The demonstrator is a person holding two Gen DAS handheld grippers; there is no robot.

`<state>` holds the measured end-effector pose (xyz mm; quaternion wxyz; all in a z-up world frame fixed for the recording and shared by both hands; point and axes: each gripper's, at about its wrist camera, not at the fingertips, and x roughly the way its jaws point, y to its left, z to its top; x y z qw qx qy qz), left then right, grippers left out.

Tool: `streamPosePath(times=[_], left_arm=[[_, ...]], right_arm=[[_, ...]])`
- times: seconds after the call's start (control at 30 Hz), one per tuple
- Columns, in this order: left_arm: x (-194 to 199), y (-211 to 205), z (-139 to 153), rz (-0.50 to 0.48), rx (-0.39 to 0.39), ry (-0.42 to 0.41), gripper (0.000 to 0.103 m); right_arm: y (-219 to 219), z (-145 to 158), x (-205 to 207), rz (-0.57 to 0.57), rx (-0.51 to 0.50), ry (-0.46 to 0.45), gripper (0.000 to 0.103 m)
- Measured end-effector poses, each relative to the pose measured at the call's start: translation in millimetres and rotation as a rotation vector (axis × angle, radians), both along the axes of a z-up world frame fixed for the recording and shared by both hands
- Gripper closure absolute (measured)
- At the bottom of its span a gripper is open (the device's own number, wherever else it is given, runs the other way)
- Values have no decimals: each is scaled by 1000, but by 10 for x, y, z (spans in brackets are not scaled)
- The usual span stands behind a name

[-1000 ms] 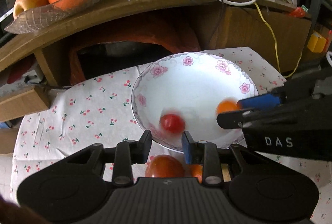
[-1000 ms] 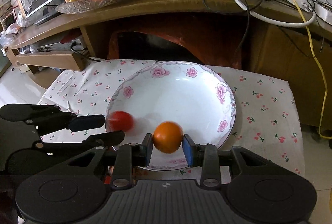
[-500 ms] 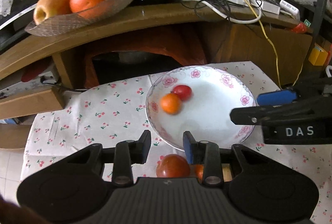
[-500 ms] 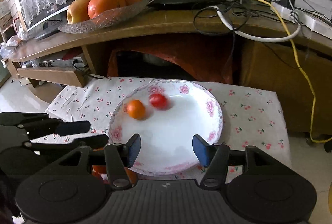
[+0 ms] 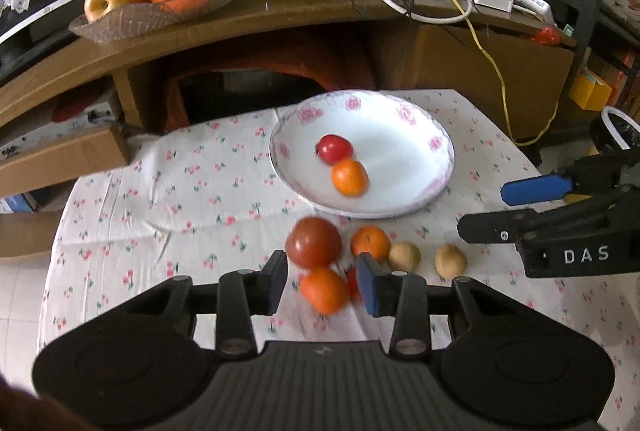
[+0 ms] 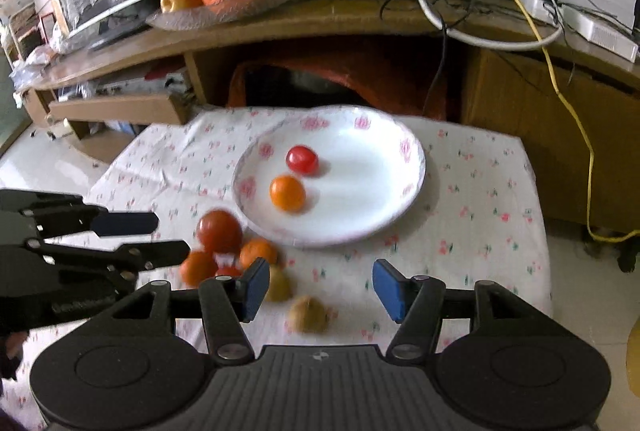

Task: Organize fruits
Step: 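Move the left gripper to an orange while the right gripper approaches a brown kiwi, then grasp the orange with the left gripper while the right gripper grasps the kiwi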

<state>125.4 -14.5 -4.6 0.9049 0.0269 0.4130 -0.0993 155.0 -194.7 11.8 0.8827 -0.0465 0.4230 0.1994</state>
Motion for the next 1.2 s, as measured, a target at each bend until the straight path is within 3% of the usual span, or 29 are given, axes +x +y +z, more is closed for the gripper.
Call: streamPosePath(times=[0.37,0.87,1.1,1.2], left_arm=[[-216,-12,-71,-17,3,26,58],[-30,-54,-371,-94,70,10,55],[106,-52,-491,-99,56,7,55],[130,-52,-522,-91,58,8,55]], right_arm=[[76,-109,-167,50,-49,12,45],[214,-388,3,113,-89,42,45],[205,-471,66,118,-93,52,51],[201,-464,79,123,-91,40,61]])
